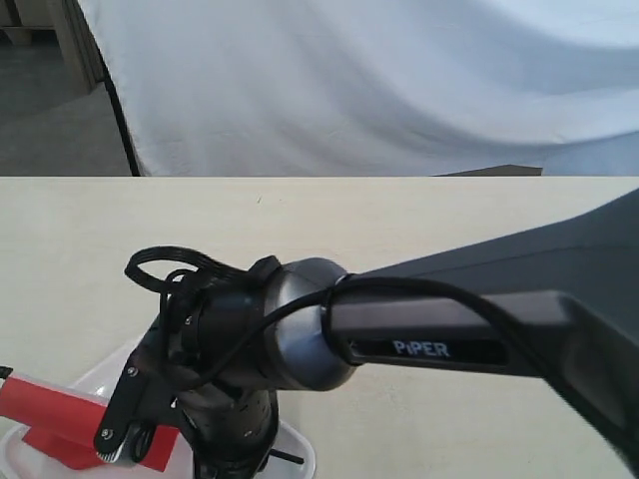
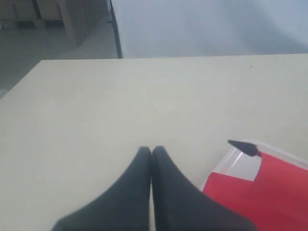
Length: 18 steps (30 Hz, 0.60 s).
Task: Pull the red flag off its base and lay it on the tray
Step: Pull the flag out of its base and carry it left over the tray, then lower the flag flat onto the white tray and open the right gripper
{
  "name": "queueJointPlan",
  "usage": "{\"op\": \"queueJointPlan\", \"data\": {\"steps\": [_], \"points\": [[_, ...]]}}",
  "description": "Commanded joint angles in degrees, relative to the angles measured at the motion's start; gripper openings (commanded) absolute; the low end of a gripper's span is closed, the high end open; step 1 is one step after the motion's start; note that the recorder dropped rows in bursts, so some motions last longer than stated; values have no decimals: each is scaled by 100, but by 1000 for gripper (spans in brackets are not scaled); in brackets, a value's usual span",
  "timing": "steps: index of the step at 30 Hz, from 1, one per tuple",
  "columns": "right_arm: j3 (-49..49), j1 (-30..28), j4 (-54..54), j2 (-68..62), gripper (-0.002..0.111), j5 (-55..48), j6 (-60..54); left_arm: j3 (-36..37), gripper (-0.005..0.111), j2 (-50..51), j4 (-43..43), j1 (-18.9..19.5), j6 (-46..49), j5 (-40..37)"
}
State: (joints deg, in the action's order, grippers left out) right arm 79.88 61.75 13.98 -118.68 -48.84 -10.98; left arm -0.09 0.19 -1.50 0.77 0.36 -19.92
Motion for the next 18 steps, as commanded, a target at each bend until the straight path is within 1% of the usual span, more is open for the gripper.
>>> {"op": "queueJointPlan", "data": {"steps": [1, 4, 7, 11, 14, 16, 18], "points": [[390, -114, -291, -257, -1, -158, -208, 9, 0, -19, -15, -11, -36, 26], [691, -248, -799, -456, -1, -337, -562, 9, 0, -19, -15, -11, -36, 26], [959, -387, -1435, -628, -1, -728, -951, 9, 0, -19, -15, -11, -36, 26], [1069, -498, -1718, -640, -1, -811, -1014, 9, 0, -19, -15, -11, -36, 26], [1069, -495, -1668, -640, 0, -931, -1014, 9, 0, -19, -15, -11, -36, 26], [1069, -495, -1668, -640, 3, -1035, -1014, 9, 0, -19, -15, -11, -36, 26], [1069, -495, -1668, -640, 13, -1096, -1027, 9, 0, -19, -15, -11, -36, 26]]}}
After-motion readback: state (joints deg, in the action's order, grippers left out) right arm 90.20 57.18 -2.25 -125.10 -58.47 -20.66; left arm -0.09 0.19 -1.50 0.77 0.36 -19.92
